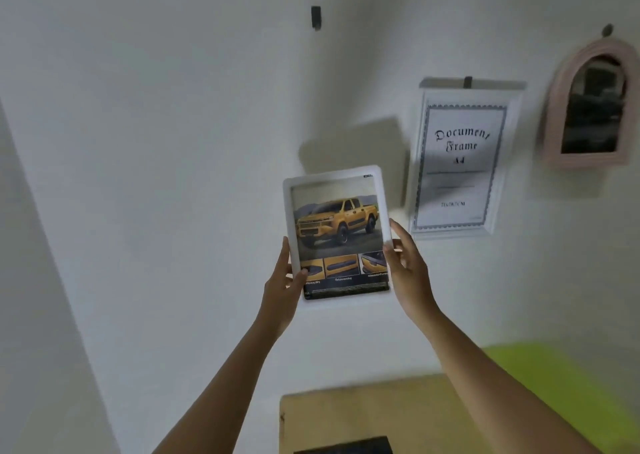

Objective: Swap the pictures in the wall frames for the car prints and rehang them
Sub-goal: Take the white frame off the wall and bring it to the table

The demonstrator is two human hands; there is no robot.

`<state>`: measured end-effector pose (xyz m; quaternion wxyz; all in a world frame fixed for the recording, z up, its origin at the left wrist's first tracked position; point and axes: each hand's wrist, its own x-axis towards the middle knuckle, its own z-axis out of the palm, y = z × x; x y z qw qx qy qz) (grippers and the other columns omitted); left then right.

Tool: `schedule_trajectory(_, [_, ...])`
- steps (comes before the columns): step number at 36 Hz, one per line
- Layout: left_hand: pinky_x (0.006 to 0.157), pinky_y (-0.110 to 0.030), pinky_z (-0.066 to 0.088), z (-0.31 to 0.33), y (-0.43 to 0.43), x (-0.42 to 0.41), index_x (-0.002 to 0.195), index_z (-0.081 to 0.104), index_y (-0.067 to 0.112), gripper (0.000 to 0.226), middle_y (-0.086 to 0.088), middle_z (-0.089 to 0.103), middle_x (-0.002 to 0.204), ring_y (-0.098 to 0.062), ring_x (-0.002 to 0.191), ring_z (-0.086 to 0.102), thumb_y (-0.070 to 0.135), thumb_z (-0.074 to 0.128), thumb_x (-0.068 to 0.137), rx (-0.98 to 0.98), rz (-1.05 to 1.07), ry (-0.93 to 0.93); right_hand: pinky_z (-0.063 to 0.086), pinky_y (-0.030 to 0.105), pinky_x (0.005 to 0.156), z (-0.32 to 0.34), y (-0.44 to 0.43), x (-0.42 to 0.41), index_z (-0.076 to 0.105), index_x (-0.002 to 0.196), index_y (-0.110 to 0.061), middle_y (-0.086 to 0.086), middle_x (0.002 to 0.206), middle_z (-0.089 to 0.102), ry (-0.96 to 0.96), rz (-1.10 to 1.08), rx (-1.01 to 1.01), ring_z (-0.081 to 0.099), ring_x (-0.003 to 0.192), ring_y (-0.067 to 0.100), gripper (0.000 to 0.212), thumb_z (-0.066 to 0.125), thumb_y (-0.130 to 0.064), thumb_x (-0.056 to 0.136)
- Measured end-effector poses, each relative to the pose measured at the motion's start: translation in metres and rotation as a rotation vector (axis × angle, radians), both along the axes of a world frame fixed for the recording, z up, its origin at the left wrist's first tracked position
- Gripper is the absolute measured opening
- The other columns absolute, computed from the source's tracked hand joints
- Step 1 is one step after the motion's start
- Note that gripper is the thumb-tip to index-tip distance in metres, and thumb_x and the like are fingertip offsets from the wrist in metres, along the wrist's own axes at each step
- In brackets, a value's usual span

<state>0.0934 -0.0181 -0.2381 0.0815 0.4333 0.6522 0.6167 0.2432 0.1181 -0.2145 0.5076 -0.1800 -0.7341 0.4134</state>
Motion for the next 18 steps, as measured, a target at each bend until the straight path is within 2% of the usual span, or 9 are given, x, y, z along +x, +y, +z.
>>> schedule_trajectory(3, [0.077,-0.011,0.04,-0.054,-0.007,0.024,0.146,0.006,0.031,0.063,-0.011,0.051,0.133,-0.016,0.103,0.052,0.02,0.043,0.097,-0.082,-0.011,-0.093,0.047,0.009,0.07,-0.049,-0.009,0.031,0.04,0.137,-0.025,-0.017,0.115,0.054,-0.063,0.02,-0.1,0.056,0.092,-0.008,0.041,0.044,-0.026,0.096])
schedule_trajectory(5, [0.087,-0.02,0.038,-0.084,-0.009,0.045,0.146,0.005,0.033,0.063,-0.007,0.051,0.132,-0.017,0.107,0.052,0.021,0.043,0.097,-0.143,-0.023,-0.127,0.046,0.011,0.071,-0.078,-0.015,0.051,0.042,0.136,-0.024,-0.027,0.113,0.051,-0.074,0.035,-0.173,0.054,0.092,-0.017,0.04,0.046,-0.024,0.095])
schedule_trajectory(7, [0.09,-0.024,0.037,-0.111,-0.009,0.067,0.145,0.005,0.033,0.062,-0.006,0.053,0.127,-0.019,0.108,0.053,0.021,0.043,0.097,-0.192,-0.035,-0.181,0.042,0.002,0.073,-0.103,-0.019,0.071,0.044,0.133,-0.021,-0.026,0.116,0.05,-0.052,0.042,-0.248,0.051,0.097,-0.021,0.039,0.048,-0.02,0.095])
schedule_trajectory(10, [0.081,-0.009,0.041,-0.15,-0.005,0.098,0.144,0.007,0.035,0.063,-0.007,0.059,0.117,-0.014,0.101,0.056,0.02,0.044,0.097,-0.261,-0.022,-0.223,0.04,0.0,0.077,-0.135,-0.018,0.102,0.048,0.129,-0.018,-0.019,0.112,0.055,-0.015,0.024,-0.348,0.052,0.096,-0.02,0.037,0.052,-0.013,0.093])
schedule_trajectory(11, [0.077,-0.007,0.042,-0.162,-0.003,0.108,0.142,0.007,0.039,0.063,-0.008,0.061,0.115,-0.015,0.1,0.057,0.02,0.045,0.096,-0.28,-0.015,-0.234,0.04,0.0,0.076,-0.144,-0.017,0.112,0.049,0.128,-0.017,-0.018,0.109,0.056,-0.009,0.016,-0.377,0.054,0.094,-0.02,0.036,0.053,-0.011,0.092])
schedule_trajectory(13, [0.081,-0.017,0.045,-0.183,0.004,0.127,0.139,0.008,0.045,0.063,-0.013,0.06,0.118,-0.022,0.098,0.057,0.021,0.048,0.095,-0.347,-0.004,-0.255,0.042,0.001,0.074,-0.161,-0.012,0.132,0.051,0.127,-0.016,-0.015,0.108,0.058,-0.008,0.007,-0.427,0.055,0.092,-0.019,0.037,0.055,-0.01,0.091])
schedule_trajectory(15, [0.089,-0.035,0.045,-0.196,0.011,0.149,0.145,0.014,0.032,0.063,-0.016,0.051,0.129,-0.025,0.104,0.053,0.022,0.05,0.095,-0.439,0.03,-0.235,0.044,0.004,0.074,-0.174,-0.007,0.153,0.051,0.128,-0.014,-0.013,0.112,0.058,-0.027,0.011,-0.461,0.057,0.093,-0.016,0.039,0.057,-0.01,0.09])
schedule_trajectory(18, [0.106,-0.041,0.034,-0.196,0.029,0.184,0.145,0.025,0.013,0.055,-0.015,0.037,0.141,-0.028,0.128,0.039,0.02,0.049,0.096,-0.502,0.142,-0.176,0.05,0.01,0.071,-0.189,-0.001,0.185,0.051,0.128,-0.012,-0.011,0.114,0.058,-0.07,0.021,-0.472,0.063,0.088,-0.009,0.041,0.059,-0.007,0.088])
